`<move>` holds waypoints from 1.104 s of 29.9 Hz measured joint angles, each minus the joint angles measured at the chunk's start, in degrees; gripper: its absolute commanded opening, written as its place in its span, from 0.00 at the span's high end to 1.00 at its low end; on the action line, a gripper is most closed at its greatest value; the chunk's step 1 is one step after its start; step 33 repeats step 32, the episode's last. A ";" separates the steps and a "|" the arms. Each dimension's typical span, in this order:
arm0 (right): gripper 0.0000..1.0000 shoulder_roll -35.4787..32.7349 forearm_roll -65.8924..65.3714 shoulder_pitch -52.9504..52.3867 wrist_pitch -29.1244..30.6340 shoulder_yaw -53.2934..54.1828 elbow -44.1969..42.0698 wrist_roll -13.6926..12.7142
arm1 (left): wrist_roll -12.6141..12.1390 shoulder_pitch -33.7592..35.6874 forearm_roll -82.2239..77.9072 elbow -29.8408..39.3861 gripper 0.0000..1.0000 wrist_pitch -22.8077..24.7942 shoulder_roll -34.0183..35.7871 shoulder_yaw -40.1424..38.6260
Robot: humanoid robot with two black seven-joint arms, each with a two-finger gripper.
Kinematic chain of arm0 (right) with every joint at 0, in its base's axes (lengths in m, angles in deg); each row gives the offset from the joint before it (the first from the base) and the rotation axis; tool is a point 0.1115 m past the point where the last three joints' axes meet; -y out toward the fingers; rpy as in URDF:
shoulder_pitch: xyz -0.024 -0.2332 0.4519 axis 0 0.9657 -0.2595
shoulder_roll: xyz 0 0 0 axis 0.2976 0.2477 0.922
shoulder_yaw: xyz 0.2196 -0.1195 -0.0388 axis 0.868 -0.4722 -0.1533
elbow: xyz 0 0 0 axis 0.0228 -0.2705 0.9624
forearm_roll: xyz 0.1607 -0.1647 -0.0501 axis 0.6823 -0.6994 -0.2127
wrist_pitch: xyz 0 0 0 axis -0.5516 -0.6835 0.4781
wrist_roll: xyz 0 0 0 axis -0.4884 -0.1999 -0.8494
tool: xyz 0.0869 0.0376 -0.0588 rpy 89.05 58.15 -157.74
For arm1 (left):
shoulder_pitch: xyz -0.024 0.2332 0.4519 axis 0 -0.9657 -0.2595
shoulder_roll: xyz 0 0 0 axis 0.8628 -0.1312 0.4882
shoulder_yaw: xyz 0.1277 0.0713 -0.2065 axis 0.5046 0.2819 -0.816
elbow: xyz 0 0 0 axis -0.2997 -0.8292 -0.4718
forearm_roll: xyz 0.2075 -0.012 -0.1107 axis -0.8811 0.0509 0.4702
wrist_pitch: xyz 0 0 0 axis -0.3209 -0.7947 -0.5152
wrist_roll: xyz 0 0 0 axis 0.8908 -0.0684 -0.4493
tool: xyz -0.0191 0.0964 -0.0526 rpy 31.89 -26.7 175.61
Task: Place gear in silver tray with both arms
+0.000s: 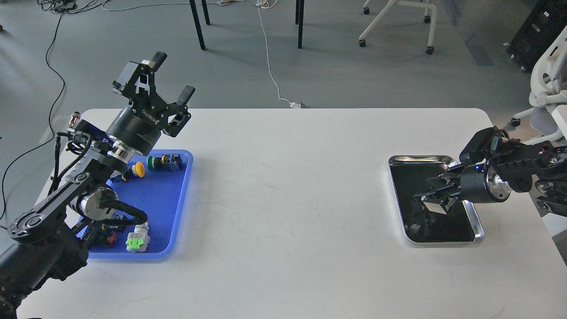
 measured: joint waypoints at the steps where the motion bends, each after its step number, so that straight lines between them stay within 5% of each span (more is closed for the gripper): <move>1: 0.04 -0.54 0.87 0.03 0.00 1.06 0.14 0.00 | 0.00 0.00 0.00 0.00 0.02 0.02 0.11 -0.03; 9: 0.04 -1.19 25.16 9.89 0.42 21.90 -0.02 -0.01 | 0.00 -0.15 0.00 0.00 0.02 -0.02 0.45 -0.09; 21: 0.03 6.73 71.78 25.61 1.80 52.29 1.59 -0.02 | 0.00 -3.36 -0.63 0.33 0.02 -1.97 -0.57 0.45; 27: 0.01 8.04 79.53 27.96 3.70 57.75 1.71 -0.01 | -4.22 -5.25 -1.95 1.02 0.02 -2.23 -1.59 -0.13; 33: 0.01 9.50 79.67 28.91 3.42 60.42 1.26 -0.01 | -4.73 -5.91 -2.01 0.84 0.02 -2.88 -3.42 -1.45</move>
